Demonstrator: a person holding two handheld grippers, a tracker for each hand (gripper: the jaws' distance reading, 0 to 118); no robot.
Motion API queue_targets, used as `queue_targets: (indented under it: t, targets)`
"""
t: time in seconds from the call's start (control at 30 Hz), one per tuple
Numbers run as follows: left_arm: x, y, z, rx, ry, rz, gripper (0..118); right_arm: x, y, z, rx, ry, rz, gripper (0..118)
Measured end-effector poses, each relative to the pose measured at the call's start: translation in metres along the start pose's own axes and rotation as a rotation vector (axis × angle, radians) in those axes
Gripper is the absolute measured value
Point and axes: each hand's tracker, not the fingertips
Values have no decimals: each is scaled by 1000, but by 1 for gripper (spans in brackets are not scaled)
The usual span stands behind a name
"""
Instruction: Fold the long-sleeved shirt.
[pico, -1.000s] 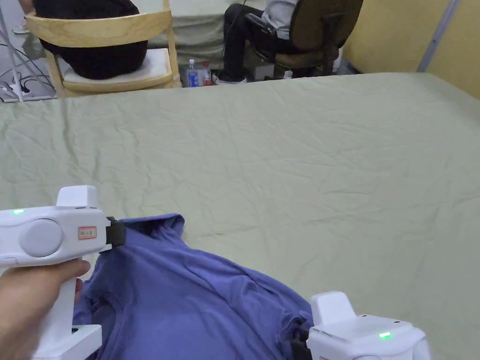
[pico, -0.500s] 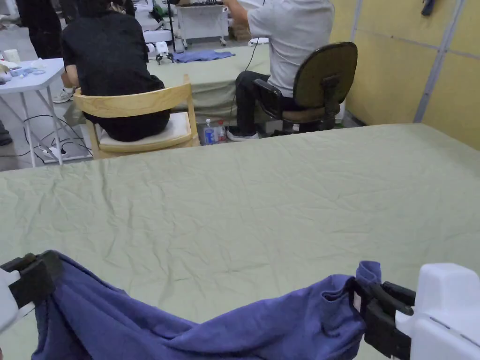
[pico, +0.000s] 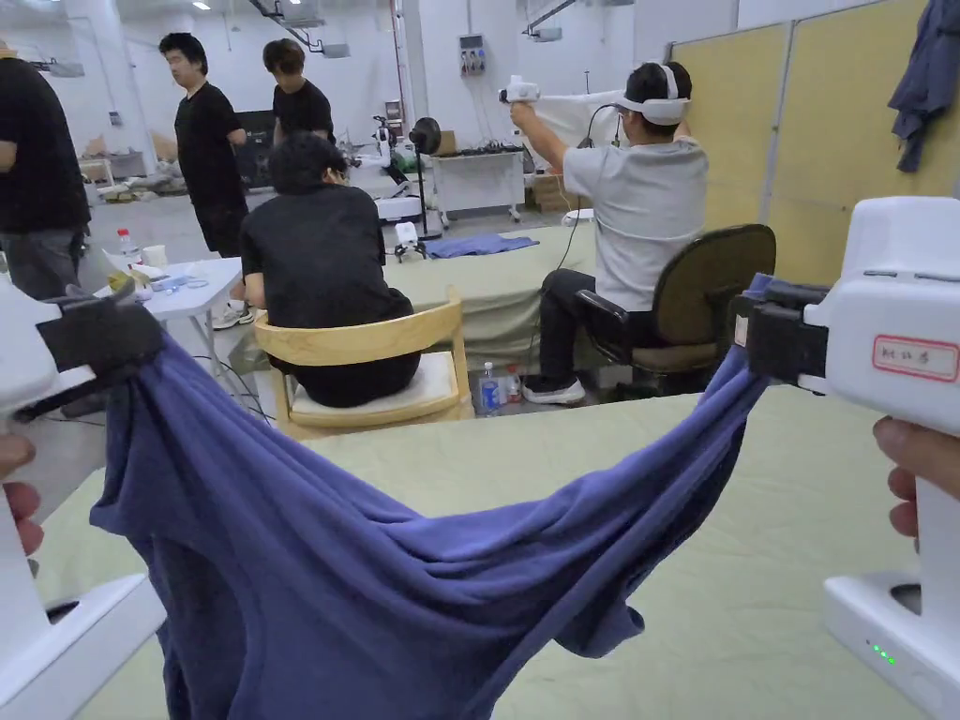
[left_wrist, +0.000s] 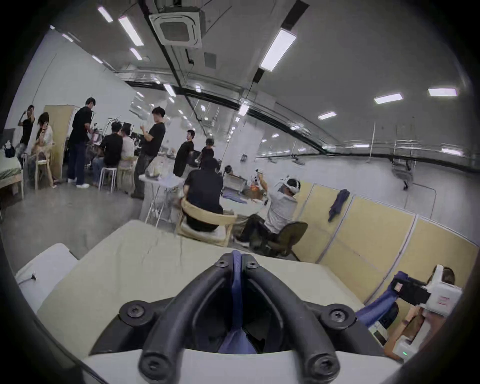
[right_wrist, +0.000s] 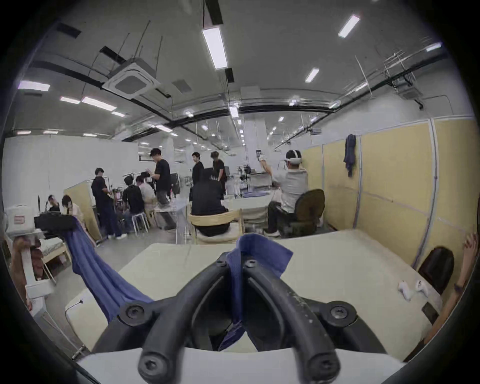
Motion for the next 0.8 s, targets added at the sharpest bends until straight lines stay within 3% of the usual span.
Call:
queue_targets:
  t: [0.2,0.33,0.4,0.6,0.8]
  targets:
    - [7,53,-54,36,16,-83,3,1,50,-74,-64,5,3,8]
    - [-11,73,-95,52,51,-62,3,14,73,-128,-124,-7,-46,8]
    - [-22,75,-115,48,65,-52,3,18,79,-154,-139,-24,-20,8]
    - [-58,51,-182,17,110,-7,3,43,77,-227,-192,-80,-33,8]
    - [-82,-19,-247,-70,138,-29,3,67,22,-292,-271,-126,4,8]
